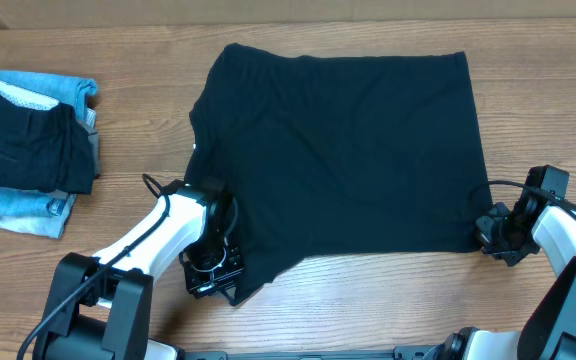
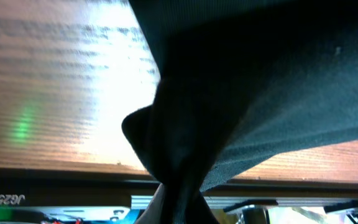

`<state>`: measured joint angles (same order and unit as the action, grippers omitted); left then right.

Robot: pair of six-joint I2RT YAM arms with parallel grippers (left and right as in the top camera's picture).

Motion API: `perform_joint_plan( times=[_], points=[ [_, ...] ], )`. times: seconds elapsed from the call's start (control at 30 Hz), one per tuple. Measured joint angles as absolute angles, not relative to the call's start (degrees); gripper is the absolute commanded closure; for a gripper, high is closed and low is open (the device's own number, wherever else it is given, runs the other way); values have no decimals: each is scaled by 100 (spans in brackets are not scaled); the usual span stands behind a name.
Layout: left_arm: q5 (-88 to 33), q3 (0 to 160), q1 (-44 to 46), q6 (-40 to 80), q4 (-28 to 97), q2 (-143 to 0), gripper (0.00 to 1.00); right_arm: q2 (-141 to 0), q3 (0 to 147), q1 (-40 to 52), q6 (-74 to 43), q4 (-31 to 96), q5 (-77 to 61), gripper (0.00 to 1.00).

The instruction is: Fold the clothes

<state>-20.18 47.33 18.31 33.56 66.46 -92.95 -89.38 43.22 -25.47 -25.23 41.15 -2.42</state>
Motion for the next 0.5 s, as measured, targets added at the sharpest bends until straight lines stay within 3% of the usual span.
perform_joint_plan(
  times=[0.13, 0.5],
  points=[
    [-2213, 5054, 1831, 3264, 7177, -9290, 96, -8936, 4318, -2547, -2519, 4115, -248, 80],
    [-2469, 6173, 1280, 3116, 7050, -9288, 96, -8934, 4318, -2547, -2519, 4112, -248, 80]
  ],
)
